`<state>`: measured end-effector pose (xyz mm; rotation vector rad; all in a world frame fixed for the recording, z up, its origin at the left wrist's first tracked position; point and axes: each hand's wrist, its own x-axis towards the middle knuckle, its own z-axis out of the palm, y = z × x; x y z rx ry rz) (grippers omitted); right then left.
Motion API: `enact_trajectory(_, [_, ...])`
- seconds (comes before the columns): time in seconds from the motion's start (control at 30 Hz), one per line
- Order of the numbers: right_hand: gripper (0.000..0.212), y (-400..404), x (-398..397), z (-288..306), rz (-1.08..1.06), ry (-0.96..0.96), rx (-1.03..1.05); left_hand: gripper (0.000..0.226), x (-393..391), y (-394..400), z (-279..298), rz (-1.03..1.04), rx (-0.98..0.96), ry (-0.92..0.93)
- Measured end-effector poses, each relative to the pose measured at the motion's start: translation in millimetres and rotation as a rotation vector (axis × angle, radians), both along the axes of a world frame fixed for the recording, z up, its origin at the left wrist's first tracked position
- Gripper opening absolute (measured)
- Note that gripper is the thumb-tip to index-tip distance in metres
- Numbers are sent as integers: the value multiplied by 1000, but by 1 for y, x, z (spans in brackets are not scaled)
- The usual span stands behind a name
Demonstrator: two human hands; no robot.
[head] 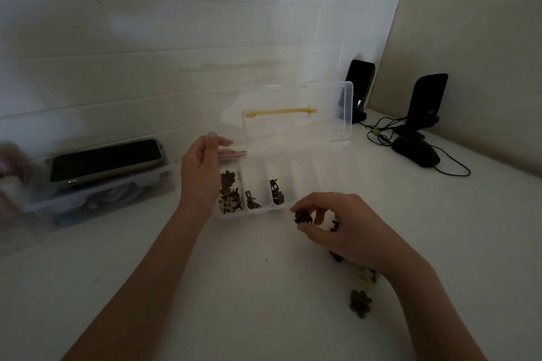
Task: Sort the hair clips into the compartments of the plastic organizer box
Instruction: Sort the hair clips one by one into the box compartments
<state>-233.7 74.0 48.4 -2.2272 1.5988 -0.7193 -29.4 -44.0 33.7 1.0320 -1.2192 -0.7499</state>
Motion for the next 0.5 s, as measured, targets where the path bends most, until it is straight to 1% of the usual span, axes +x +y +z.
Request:
enact_trajectory(0.07, [24,2,6,2,4,-85,-53,36,0,0,0,-9,6,7])
enact_trajectory(0.17, [23,1,19,1,14,-207,-144,36,1,-1,-1,-3,-3,-1])
enact_trajectory(0.23, [21,-4,31,3,28,-215,-191,36,1,-2,-1,-8,-12,2])
enact_trajectory(0.37, [17,-23,59,17,53,-66,-341,37,1,-2,-1,-1,-34,-6])
enact_trajectory(0.47, [18,-44,76,20,33,118,-516,37,1,-1,-1,-16,-38,4])
enact_trajectory(0.5, [17,-49,79,17,32,173,-545,37,1,-1,0,-21,-39,12])
